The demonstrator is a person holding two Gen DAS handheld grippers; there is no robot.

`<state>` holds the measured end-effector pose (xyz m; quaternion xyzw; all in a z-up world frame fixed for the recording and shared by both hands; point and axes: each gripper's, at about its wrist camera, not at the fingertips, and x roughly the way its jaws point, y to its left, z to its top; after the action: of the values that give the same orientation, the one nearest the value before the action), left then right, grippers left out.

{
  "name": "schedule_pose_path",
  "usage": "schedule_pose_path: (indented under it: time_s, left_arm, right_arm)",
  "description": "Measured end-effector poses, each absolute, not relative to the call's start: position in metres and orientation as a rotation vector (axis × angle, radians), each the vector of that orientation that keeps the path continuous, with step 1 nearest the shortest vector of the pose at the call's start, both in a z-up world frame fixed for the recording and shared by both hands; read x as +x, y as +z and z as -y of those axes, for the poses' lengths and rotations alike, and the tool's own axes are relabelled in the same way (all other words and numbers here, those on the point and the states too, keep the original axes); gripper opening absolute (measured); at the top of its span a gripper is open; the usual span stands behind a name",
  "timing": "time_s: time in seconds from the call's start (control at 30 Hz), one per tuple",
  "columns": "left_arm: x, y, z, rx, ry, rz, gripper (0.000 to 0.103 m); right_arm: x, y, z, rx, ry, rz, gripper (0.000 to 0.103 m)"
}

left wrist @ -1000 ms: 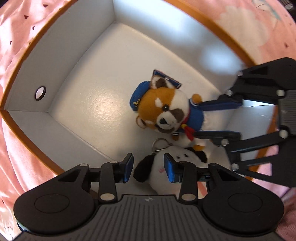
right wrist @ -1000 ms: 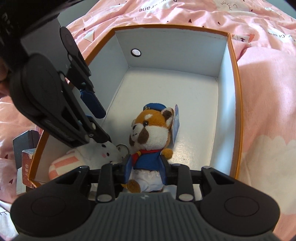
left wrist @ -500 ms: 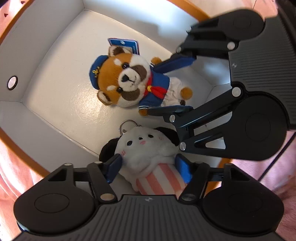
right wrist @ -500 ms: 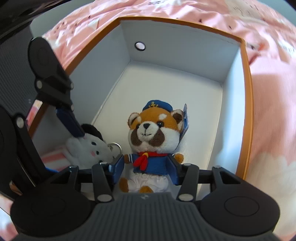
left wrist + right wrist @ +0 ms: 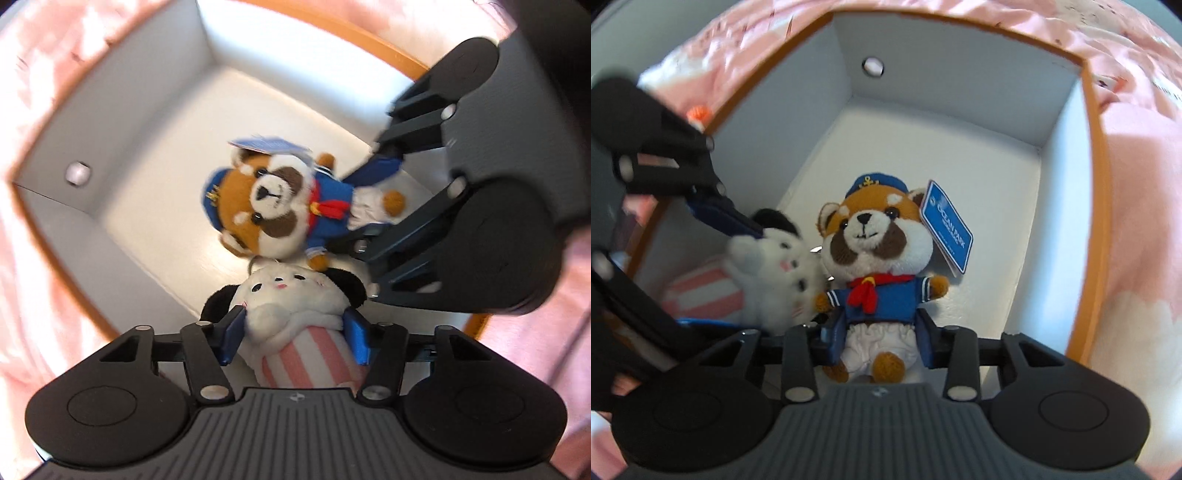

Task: Organize objects
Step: 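Set the white plush in the box with the left tool while the right tool places the red-panda plush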

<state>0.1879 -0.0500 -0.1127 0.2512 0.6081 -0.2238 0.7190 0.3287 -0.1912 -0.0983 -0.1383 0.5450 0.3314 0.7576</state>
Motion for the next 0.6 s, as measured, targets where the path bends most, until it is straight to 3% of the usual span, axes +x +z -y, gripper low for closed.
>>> schedule_pose_path:
  time_s: [0.3, 0.53, 0.6]
  left_arm:
    - [0.130, -0.116, 0.032, 0.548, -0.313, -1.110, 0.063]
    - [0.117, -0.108, 0.010, 0.449, -0.425, -1.198, 0.060]
    - [0.116, -0.103, -0.001, 0.419, -0.496, -1.227, 0.066]
  right_arm:
    - [0.330, -0.092, 0.216, 0.102, 0.653, -1.387, 0.041]
    - [0.313, -0.101, 0.212, 0.090, 0.605, -1.491, 0.045]
    - [0.309, -0.097, 0.210, 0.038, 0.608, -1.478, 0.047]
